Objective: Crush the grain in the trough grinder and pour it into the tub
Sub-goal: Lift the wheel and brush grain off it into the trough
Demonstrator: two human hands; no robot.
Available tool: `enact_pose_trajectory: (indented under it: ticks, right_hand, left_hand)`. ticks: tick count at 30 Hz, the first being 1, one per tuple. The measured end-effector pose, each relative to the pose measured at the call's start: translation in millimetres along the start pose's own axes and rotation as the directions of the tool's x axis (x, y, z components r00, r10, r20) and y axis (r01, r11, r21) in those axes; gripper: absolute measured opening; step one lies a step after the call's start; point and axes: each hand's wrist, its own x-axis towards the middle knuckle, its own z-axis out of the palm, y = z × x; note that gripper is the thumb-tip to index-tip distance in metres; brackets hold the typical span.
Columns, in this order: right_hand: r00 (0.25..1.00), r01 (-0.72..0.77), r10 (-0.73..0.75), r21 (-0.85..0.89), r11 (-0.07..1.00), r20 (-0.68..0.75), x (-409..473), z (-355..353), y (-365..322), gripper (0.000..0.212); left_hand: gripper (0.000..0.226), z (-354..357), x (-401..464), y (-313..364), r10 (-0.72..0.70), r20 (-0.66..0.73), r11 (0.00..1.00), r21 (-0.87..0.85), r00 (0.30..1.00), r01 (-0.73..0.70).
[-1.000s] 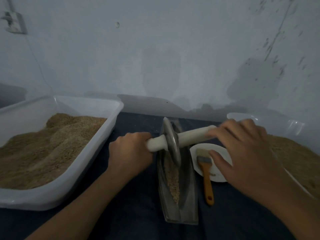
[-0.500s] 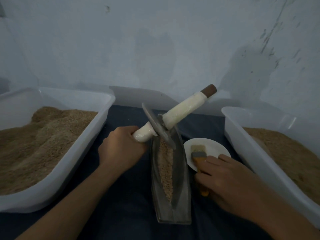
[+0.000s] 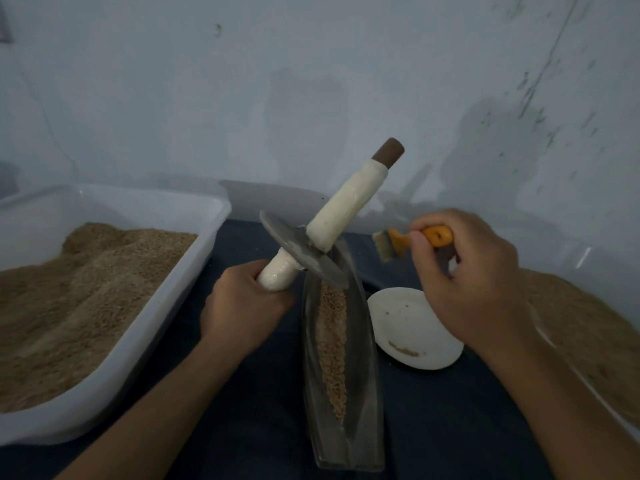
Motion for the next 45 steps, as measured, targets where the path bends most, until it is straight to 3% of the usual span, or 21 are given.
enact_pose_trajectory:
  ticks: [5, 11, 22, 29, 34, 39, 45]
  right_hand:
    - [0.999, -0.046, 0.045, 0.149, 0.988, 0.010, 10.6, 42.2, -7.5, 0.011]
    - [0.994, -0.086, 0.073, 0.182, 0.979, 0.077, 7.8, 76.7, -4.7, 0.016]
    - [0.947, -0.289, 0.236, 0.253, 0.923, 0.220, -16.5, 51.7, -18.2, 0.026]
    - [0.968, -0.248, 0.250, 0.222, 0.943, 0.022, 11.4, 44.5, -23.8, 0.026]
    - [0.938, -0.342, 0.316, 0.223, 0.913, 0.143, 11.1, 75.2, -21.6, 0.023]
    - [0.928, -0.355, 0.306, 0.263, 0.897, 0.211, -10.8, 60.3, -23.2, 0.029]
    - [0.938, -0.345, 0.338, 0.266, 0.900, 0.076, 1.7, 37.7, -26.6, 0.033]
  left_hand:
    - [0.017, -0.3, 0.5, -2.6, -0.028, -0.007, 0.999, -0.047, 1.000, 0.028]
    - [0.013, -2.1, 4.8, -4.7, -0.043, -0.003, 0.996, -0.075, 0.999, 0.043]
    - [0.017, -3.1, 3.7, -3.1, -0.048, -0.020, 0.999, -0.017, 0.999, 0.047]
    - [0.018, -3.8, 3.0, -1.0, -0.079, -0.025, 0.997, -0.016, 0.997, 0.078]
    - [0.017, -4.8, 1.4, 0.2, -0.083, -0.007, 0.996, -0.015, 0.996, 0.083]
    - [0.022, -5.6, 1.7, 1.7, -0.079, -0.009, 0.997, 0.012, 0.997, 0.080]
    - [0.024, -3.9, -1.3, 5.3, -0.071, -0.005, 0.997, 0.037, 0.997, 0.071]
